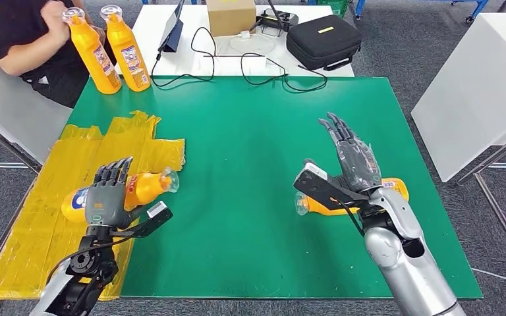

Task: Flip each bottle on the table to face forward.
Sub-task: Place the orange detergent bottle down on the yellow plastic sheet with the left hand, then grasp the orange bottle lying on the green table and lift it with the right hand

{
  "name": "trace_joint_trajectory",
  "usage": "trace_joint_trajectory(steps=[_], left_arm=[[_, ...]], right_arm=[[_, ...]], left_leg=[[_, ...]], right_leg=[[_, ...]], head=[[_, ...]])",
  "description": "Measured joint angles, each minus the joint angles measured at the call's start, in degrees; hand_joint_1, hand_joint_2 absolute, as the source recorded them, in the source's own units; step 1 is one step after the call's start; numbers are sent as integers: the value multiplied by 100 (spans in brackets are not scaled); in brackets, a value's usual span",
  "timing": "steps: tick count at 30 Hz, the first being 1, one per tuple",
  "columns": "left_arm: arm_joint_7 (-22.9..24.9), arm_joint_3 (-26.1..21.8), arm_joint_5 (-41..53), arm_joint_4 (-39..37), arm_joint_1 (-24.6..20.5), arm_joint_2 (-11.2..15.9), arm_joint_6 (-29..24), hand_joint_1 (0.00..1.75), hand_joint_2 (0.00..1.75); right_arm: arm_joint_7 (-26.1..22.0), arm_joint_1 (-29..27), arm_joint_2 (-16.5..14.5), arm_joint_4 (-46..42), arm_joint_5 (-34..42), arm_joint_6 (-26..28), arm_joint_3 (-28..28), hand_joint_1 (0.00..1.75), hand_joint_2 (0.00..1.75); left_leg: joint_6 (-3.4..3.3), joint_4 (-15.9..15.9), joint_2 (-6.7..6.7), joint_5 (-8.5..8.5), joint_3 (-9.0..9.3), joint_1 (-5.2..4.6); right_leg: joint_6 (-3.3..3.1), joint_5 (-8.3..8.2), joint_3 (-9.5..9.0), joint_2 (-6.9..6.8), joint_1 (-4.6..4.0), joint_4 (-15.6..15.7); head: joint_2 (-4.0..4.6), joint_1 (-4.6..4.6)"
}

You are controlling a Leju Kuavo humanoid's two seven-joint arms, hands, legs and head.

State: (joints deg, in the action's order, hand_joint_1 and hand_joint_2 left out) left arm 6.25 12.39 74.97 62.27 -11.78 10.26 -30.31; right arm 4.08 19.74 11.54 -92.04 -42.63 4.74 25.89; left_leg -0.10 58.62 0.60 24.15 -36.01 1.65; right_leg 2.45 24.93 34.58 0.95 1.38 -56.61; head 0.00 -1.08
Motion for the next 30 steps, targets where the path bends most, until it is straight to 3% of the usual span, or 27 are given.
trace_joint_trajectory(steps=[13, 17, 20, 22, 24, 27, 30], left_arm=[[-4, 184, -110, -353, -178, 20, 202, 0, 0], [-38, 130, -588, -202, -16, 112, -134, 0, 0], [-751, -338, -1671, 451, 367, 126, -699, 0, 0], [-1442, -898, -2810, 1142, 532, -44, -678, 0, 0], [-1767, -1313, -4194, 1898, 576, -253, -233, 0, 0], [-1809, -1530, -6176, 2956, 612, -450, 925, 0, 0], [-1787, -1546, -7051, 3699, 704, -568, 1593, 0, 0]], right_arm=[[-21, -126, 222, -52, 81, 68, -95, 0, 0], [-24, -151, 219, -116, 104, 92, -85, 0, 0], [-38, -89, 57, -122, 80, 132, 16, 0, 0], [-58, 19, -123, -104, 79, 172, 135, 0, 0], [-110, 133, -308, -80, 127, 193, 241, 0, 0], [-230, 257, -494, -48, 243, 186, 334, 0, 0], [-307, 331, -600, -11, 303, 166, 404, 0, 0]], left_leg=[[0, 0, 0, 0, 0, 0], [0, -2, -8, 1, -4, 1], [1, -2, -18, 1, -6, 3], [1, -2, -15, 0, -8, 4], [1, -2, -7, -1, -9, 5], [0, -2, 2, -2, -9, 5], [0, -2, 1, -2, -9, 1]], right_leg=[[1, 0, -2, 0, 0, 0], [0, 0, -4, 6, -2, -4], [0, 0, 10, 15, -2, -5], [-1, 0, 17, 12, -3, -5], [-2, 1, 14, 4, -3, -4], [-2, 1, 2, -6, -3, -5], [0, -1, 0, -4, 0, -4]], head=[[0, -2], [0, 1], [0, -1], [0, -1], [0, -1], [0, -1], [0, 1]])
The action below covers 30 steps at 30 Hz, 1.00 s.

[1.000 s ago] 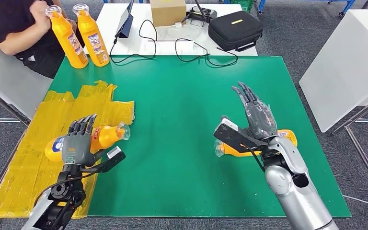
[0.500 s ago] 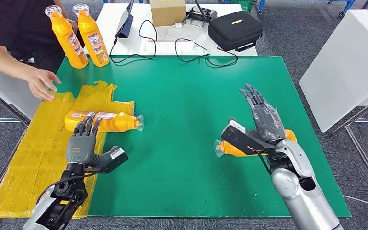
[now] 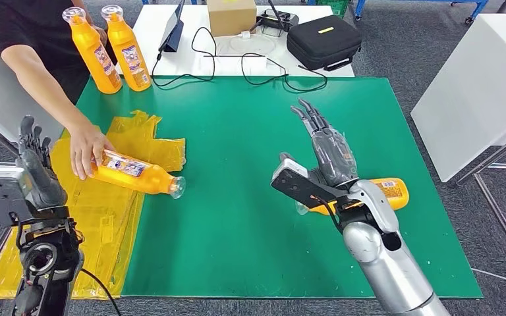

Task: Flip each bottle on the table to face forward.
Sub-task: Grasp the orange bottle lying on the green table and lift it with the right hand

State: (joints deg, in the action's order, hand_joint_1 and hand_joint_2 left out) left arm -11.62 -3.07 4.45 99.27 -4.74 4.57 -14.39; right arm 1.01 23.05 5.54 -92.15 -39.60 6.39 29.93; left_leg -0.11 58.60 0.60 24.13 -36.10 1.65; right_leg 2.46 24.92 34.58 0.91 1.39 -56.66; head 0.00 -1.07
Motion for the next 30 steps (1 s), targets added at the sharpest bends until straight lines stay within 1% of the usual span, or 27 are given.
trace_joint_trajectory(steps=[3, 5, 7, 9, 11, 13, 15, 17, 20, 23, 28, 30], left_arm=[[36, -2, -366, 466, 83, -77, 304, 0, 0], [110, -4, -697, 710, 143, -134, 664, 0, 0], [220, -3, -835, 929, 196, -201, 933, 0, 0], [323, 1, -840, 1107, 222, -271, 1072, 0, 0], [419, 28, -867, 1248, 229, -335, 1187, 0, 87], [494, 129, -913, 1346, 230, -377, 1266, 0, 175], [489, 294, -991, 1383, 245, -374, 1328, 0, 175], [384, 456, -1087, 1367, 282, -337, 1375, 0, 175], [230, 619, -1176, 1303, 328, -268, 1394, 0, 175], [167, 766, -1348, 1199, 324, -173, 1428, 0, 175], [87, 963, -1551, 996, 307, -9, 1360, 0, 175], [70, 1020, -1578, 947, 294, 31, 1333, 0, 175]], right_arm=[[-32, 45, -71, 33, 76, -35, 52, 0, 0], [-49, 84, -110, 54, 182, -84, 101, 0, 87], [-35, 125, -156, 64, 248, -144, 154, 0, 175], [44, 153, -184, 59, 260, -199, 198, 0, 175], [174, 149, -156, -2, 234, -276, 214, 0, 175], [274, 65, -34, -195, 167, -424, 145, 0, 175], [303, -124, 177, -466, 60, -596, -43, 0, 175], [272, -366, 415, -698, -21, -699, -297, 0, 175], [198, -654, 708, -928, -76, -759, -635, 0, 175], [250, -916, 984, -1111, -275, -837, -843, 0, 175], [274, -1387, 1680, -1226, -446, -1072, -1195, 0, 175], [238, -1499, 1908, -1226, -443, -1105, -1324, 0, 175]], left_leg=[[-1, 1, 3, -1, 1, -4], [-2, 1, 8, -1, 1, -3], [-2, 0, 8, -1, 1, -2], [-2, 0, 5, -1, 2, -1], [-2, 1, 7, -1, 3, -2], [-2, 2, 16, -1, 3, -3], [-3, 2, 27, -1, 2, -6], [-4, 2, 34, 0, -1, -12], [-7, 2, 29, 3, -3, -20], [-8, 2, 28, 3, 2, -20], [-8, 2, 33, 3, -3, -20], [-9, 2, 29, 3, -3, -22]], right_leg=[[1, -1, 0, -3, 3, 1], [1, 0, 0, -9, 3, 1], [1, 0, 1, -9, 1, 1], [1, 0, 3, -8, 0, 1], [1, 0, 7, -10, 1, 2], [1, 1, 6, -16, 2, 4], [2, 1, 0, -21, 6, 6], [2, 1, -3, -22, 13, 8], [4, 0, 2, -19, 20, 8], [4, 1, 4, -20, 19, 10], [6, 2, 0, -25, 19, 9], [6, 1, 1, -22, 21, 9]], head=[[0, -2], [0, -2], [0, -2], [0, -2], [0, -2], [0, -2], [0, -1], [0, 0], [0, -2], [0, -4], [0, -3], [0, -2]])
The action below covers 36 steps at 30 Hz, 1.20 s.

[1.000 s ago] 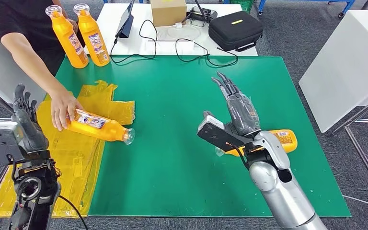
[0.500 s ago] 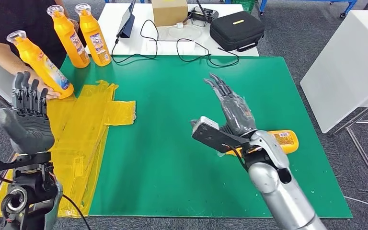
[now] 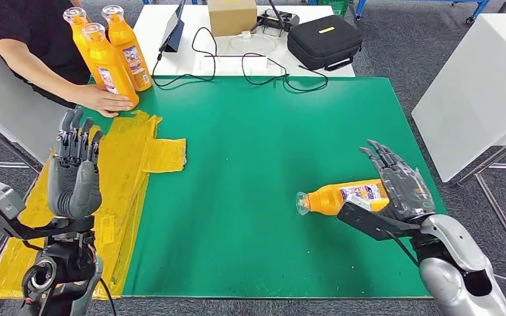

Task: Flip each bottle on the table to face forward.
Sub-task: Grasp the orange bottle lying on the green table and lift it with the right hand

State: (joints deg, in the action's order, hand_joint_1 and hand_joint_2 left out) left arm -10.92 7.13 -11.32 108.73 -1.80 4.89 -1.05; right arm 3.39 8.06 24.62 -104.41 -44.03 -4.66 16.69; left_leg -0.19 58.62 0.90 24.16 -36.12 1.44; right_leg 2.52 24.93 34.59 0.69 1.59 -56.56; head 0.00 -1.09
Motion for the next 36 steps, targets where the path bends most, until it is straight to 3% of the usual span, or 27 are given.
trace_joint_trajectory(steps=[10, 15, 20, 28, 36], left_arm=[[-2, 137, -51, -113, -54, 85, -53, 0, 175], [11, 206, -212, -207, -143, 154, -129, 0, 175], [3, 309, -325, -344, -308, 199, -142, 0, 175], [-23, 361, -475, -403, -349, 260, -158, 0, 175], [-25, 370, -496, -418, -337, 309, -161, 0, 175]], right_arm=[[1, -130, 460, -1, 112, -174, -159, 0, 175], [-123, -178, 1260, 162, 515, -572, -248, 0, 175], [-207, 92, 1750, 685, 626, -818, -160, 0, 175], [-213, 660, 1898, 1517, 666, -901, 306, 0, 175], [-213, 852, 1896, 1867, 667, -900, 606, 0, 175]], left_leg=[[-1, 0, 1, -2, 2, -1], [-5, 0, 10, -3, -6, -10], [-13, 0, 6, -7, -6, -17], [-17, 0, 5, -12, -5, -15], [-17, 0, 6, -12, -10, -16]], right_leg=[[0, 0, 2, -1, 1, 0], [3, -1, 0, -6, 12, 0], [11, -7, 1, -4, 17, 0], [12, -8, 1, -4, 15, -1], [12, -7, 1, -6, 16, -1]], head=[[0, -4], [0, -1], [0, -2], [0, -3], [0, -3]])
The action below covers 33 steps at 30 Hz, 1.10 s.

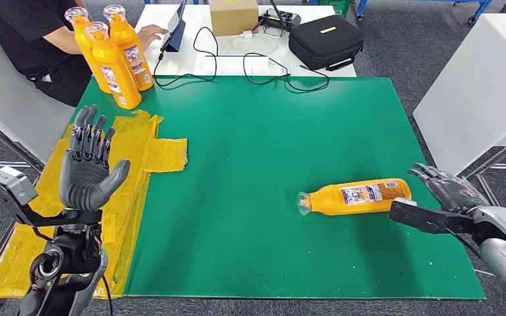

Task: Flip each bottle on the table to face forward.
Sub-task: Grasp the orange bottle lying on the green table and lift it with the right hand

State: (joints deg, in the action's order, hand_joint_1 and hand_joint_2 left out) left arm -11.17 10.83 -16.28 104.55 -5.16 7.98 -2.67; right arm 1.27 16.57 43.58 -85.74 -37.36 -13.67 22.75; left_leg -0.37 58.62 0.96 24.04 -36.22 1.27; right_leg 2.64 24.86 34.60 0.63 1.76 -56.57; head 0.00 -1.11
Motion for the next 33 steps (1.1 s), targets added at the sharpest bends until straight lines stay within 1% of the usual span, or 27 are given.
trace_joint_trajectory(steps=[5, 8, 17, 33], left_arm=[[-1, 13, -1, -29, -11, 13, -2, 0, 175], [-5, 51, -46, -70, -51, 23, -3, 0, 175], [1, 180, -286, -162, -131, 59, -9, 0, 175], [10, 240, -400, -255, -130, 117, 42, 0, 175]], right_arm=[[-2, 88, 1, 147, 11, 5, 136, 0, 175], [-41, 262, -27, 336, 19, 5, 246, 0, 175], [-154, 825, -265, 962, 59, 8, 802, 0, 175], [-144, 1119, -575, 1530, 78, 93, 1350, 0, 175]], left_leg=[[0, 0, -1, 0, 0, 0], [0, 0, -2, -1, 2, 0], [-1, 0, -2, -3, 2, 0], [-1, 0, 0, -3, 1, 1]], right_leg=[[0, 0, 1, 0, 0, 0], [0, -1, 0, 1, -1, 0], [0, -1, 0, 1, 0, -1], [0, -1, -1, 0, -1, -1]], head=[[0, 1], [0, 0], [0, 0], [0, 1]])
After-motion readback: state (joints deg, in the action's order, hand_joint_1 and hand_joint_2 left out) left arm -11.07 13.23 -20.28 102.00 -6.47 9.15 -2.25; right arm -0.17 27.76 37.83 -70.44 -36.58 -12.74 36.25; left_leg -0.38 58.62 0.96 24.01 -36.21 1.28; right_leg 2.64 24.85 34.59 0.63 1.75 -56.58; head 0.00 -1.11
